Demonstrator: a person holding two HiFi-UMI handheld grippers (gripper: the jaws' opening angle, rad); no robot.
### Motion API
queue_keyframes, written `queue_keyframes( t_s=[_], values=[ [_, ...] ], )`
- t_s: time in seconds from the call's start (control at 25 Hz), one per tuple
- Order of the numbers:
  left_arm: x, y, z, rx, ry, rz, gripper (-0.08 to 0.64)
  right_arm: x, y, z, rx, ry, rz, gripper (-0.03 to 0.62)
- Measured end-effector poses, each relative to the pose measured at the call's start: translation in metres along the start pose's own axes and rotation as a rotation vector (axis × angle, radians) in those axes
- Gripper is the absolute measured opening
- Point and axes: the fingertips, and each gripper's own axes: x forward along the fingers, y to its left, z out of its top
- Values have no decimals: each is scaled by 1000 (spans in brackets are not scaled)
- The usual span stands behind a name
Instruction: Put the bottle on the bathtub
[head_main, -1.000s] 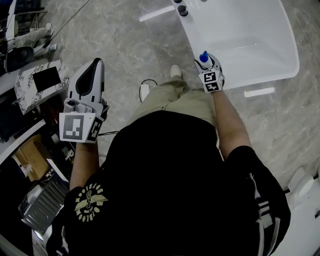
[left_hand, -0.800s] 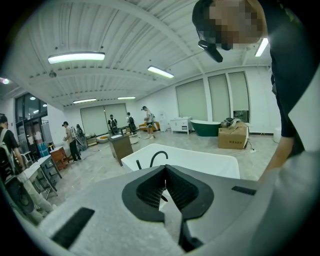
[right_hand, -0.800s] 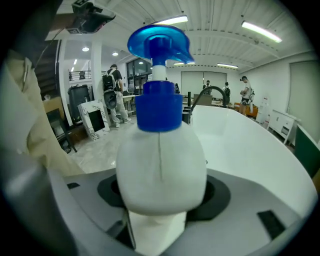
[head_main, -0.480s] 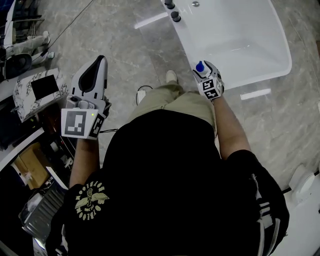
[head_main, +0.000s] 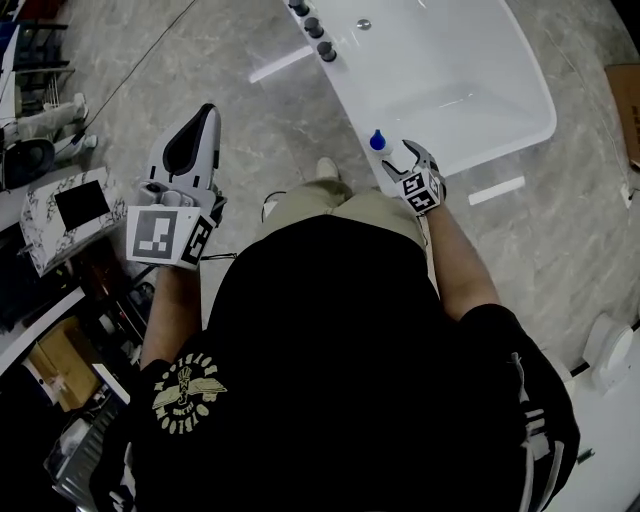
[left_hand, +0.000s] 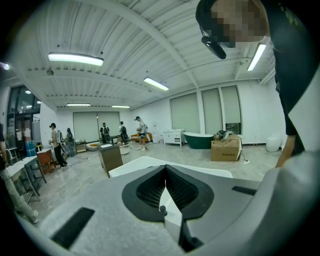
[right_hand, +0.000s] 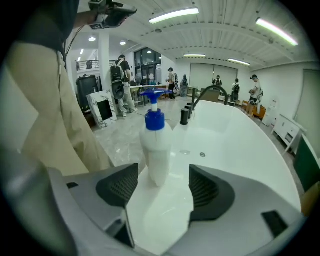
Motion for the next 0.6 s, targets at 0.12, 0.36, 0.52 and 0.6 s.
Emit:
queue_keyframes(
  t_s=[0.12,0.36,0.52,0.6],
  values=[
    [13,-1,7,-30,-53,-14,9,-31,-25,3,93,-57,-87,278],
    [53,-34,46,-88,-176,-71,9,-189,-111,104,352,-485,-338,274],
    [75,-66,82,-113,-271,-133,9,-333,-142,191,398,-761,-494,121],
    [81,-78,100,-114,-321,-144,9,-381,-146,222,387,-805,-539,17]
  ],
)
